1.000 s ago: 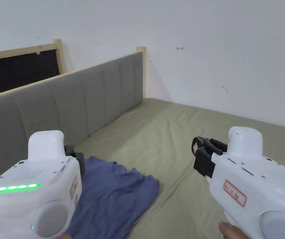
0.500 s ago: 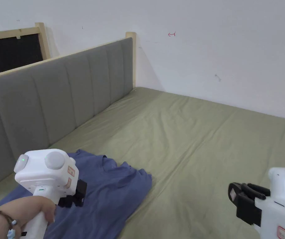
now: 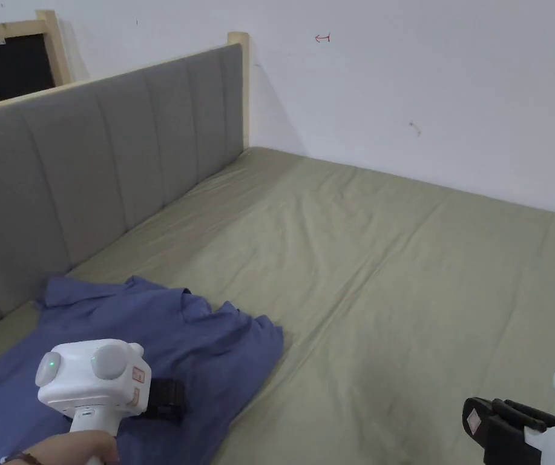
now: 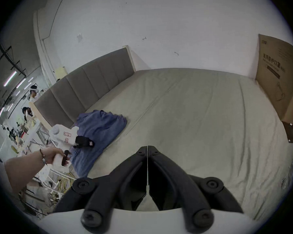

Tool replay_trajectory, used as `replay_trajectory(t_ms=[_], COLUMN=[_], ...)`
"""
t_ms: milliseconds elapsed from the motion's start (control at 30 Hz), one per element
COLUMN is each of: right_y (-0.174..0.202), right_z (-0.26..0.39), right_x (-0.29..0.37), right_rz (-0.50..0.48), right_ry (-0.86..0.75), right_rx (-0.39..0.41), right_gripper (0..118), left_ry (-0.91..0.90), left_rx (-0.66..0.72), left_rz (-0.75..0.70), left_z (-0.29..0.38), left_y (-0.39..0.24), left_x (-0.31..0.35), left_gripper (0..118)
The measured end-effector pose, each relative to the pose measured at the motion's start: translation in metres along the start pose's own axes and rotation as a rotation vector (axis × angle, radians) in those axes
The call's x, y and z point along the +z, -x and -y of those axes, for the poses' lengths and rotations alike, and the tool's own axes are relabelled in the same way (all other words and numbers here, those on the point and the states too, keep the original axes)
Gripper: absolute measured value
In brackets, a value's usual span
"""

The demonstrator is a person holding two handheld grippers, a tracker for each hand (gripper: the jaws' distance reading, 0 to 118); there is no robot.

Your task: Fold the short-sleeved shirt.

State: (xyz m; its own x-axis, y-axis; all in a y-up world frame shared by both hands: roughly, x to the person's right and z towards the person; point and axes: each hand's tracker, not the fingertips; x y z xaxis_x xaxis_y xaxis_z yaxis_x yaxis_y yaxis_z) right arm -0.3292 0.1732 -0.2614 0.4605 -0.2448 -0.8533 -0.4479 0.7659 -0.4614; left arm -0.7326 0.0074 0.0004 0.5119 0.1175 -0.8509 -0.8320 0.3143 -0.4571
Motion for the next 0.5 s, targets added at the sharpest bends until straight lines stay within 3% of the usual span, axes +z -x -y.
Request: replay_trajectory(t_ms=[200, 267, 300, 333, 433, 467, 500], right_y=[0.006, 0.005, 0.005, 0.003, -0.001, -0.003, -0.004], right_z=[-0.001, 0.000, 0.000, 0.000, -0.001, -0.001, -0.002], right_x=[-0.002, -0.001, -0.001, -0.001, 0.002, 0.005, 0.007], right_rz=[-0.003, 0.003, 0.008, 0.012, 0.018, 0.020, 0.020], right_ry=[-0.006, -0.002, 0.001, 0.005, 0.006, 0.001, -0.005], right_rx=[0.030, 0.025, 0.022, 0.018, 0.008, 0.002, -0.002], right_gripper=[0, 0, 0, 0, 0, 0, 0], left_ry=[-0.130, -0.198, -0.194, -0.200, -0.253, -0.299, -0.340], left_rx=[-0.046, -0.047, -0.051, -0.064, -0.125, -0.144, -0.149], left_rz=[-0.096, -0.084, -0.083, -0.076, -0.092, -0.152, -0.111], left_z=[0.013, 0.022, 0.024, 0.026, 0.029, 0.032, 0.033], left_y=[-0.010, -0.004, -0.002, 0.001, 0.009, 0.014, 0.017], left_x=[0.002, 0.006, 0.012, 0.019, 0.042, 0.056, 0.070], left_gripper=[116, 106, 96, 75, 0, 0, 0])
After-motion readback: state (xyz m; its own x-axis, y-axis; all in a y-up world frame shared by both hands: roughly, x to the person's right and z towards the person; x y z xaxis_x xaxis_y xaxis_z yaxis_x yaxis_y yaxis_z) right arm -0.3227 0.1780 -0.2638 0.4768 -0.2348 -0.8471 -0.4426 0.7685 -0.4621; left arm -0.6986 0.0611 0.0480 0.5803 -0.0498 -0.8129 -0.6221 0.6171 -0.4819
